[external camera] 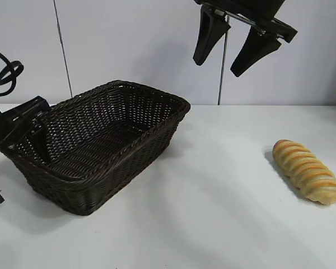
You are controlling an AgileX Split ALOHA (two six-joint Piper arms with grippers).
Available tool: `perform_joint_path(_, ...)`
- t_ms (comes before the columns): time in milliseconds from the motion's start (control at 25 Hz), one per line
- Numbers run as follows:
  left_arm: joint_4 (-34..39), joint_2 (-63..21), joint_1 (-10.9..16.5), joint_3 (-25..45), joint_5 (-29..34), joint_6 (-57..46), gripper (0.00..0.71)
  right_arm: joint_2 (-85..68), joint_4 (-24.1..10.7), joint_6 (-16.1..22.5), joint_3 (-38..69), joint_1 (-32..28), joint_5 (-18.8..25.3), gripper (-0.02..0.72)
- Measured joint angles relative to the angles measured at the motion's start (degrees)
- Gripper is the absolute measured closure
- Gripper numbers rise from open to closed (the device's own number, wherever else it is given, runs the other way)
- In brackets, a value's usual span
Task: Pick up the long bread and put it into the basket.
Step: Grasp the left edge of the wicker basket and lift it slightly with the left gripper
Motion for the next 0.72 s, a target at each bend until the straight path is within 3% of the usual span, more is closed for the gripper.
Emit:
perform_joint_path(160,-0.96,0.0,-0.07,-0.06,-0.5,-0.61,0.607,0.0,0.0,0.0,0.0,0.0,0.0,0.176)
perform_joint_path(320,-1.78,0.0,-0.07,-0.58,0.28,0.1,0.608,0.0,0.1,0.0,0.0,0.0,0.0,0.176)
perform_joint_path(720,-2.14,0.55,0.38,-10.26,10.82,8.98,0.609,0.0,0.1,0.0,0.0,0.0,0.0,0.176)
